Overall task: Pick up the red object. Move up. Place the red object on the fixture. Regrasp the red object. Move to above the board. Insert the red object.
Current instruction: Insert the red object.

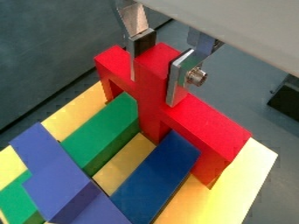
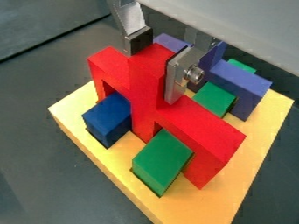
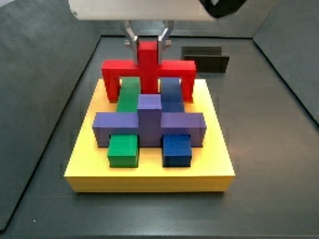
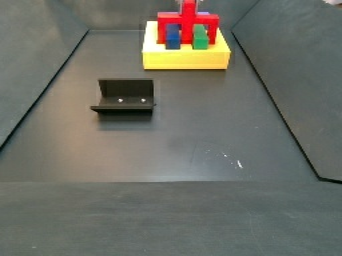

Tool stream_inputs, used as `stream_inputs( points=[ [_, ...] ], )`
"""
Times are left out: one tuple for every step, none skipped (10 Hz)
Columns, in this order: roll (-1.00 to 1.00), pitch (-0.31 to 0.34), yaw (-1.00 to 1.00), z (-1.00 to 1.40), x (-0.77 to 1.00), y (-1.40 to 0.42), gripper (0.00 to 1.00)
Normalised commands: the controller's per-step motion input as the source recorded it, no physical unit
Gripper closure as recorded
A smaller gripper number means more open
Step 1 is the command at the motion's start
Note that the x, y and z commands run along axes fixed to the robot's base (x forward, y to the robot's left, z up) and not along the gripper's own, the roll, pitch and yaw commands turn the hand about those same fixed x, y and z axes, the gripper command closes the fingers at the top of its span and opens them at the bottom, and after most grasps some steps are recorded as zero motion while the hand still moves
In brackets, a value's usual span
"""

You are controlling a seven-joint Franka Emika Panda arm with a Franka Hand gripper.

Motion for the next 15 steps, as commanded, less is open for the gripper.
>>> stream_inputs(
  points=[
    [0.17, 0.000, 0.00, -0.21, 0.00, 0.00, 1.00],
    [0.17, 0.026, 0.00, -0.10, 0.00, 0.00, 1.00],
    [0.19, 0.070, 0.00, -0.01, 0.07, 0.00, 1.00],
    [0.24, 0.147, 0.00, 0.00, 0.19, 0.00, 1.00],
    [0.24, 0.131, -0.04, 0.00, 0.08, 0.03, 1.00],
    [0.12, 0.036, 0.00, 0.00, -0.05, 0.10, 1.00],
    [0.01, -0.007, 0.09, -0.18, -0.16, 0.00, 1.00],
    [0.07, -0.056, 0.21, -0.25, -0.12, -0.28, 1.00],
    [0.07, 0.000, 0.16, -0.23, 0.00, -0.36, 1.00],
    [0.01, 0.000, 0.09, -0.14, 0.00, -0.34, 1.00],
    [0.03, 0.000, 0.02, -0.24, 0.00, -0.16, 1.00],
    [0.11, 0.000, 0.00, -0.30, -0.08, 0.04, 1.00],
    [0.12, 0.010, 0.00, -0.10, -0.01, 0.10, 1.00],
    [0.05, 0.094, 0.00, 0.00, 0.02, 0.17, 1.00],
    [0.00, 0.026, 0.00, -0.04, 0.00, 0.16, 1.00]
  ],
)
